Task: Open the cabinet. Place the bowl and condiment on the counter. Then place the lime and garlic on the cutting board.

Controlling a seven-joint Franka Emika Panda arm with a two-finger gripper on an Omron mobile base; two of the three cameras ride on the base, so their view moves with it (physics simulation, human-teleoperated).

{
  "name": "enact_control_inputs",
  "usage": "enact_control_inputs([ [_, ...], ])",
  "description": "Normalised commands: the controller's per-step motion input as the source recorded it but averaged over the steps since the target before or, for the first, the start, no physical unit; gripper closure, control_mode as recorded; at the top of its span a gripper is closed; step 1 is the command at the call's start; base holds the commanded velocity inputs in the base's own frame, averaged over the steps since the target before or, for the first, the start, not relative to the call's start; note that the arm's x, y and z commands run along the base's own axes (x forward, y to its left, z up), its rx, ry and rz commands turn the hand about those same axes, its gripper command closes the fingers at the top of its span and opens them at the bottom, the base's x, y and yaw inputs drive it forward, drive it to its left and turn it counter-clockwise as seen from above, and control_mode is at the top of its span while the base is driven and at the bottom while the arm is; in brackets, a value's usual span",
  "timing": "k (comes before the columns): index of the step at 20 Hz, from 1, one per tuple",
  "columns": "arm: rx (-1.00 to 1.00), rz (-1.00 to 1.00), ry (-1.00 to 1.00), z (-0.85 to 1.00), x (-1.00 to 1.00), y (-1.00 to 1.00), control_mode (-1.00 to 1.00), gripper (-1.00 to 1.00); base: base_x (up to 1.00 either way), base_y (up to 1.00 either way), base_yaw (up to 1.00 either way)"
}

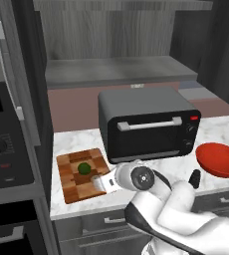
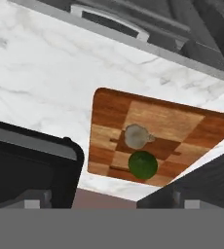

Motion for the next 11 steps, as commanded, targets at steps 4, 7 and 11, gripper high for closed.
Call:
enact_control_inputs([
  [4, 0.12, -0.02, -0.33, 0.16, -0.39, -0.2, -1.0, -1.0, 0.0, 0.0, 0.0],
  [7, 0.0, 0.08, -0.29, 0.05, -0.48, -0.02, -1.0, -1.0, 0.0, 0.0, 0.0],
  [11, 0.03, 0.03, -0.38, 0.23, -0.57, -0.04, -1.0, -1.0, 0.0, 0.0, 0.0],
])
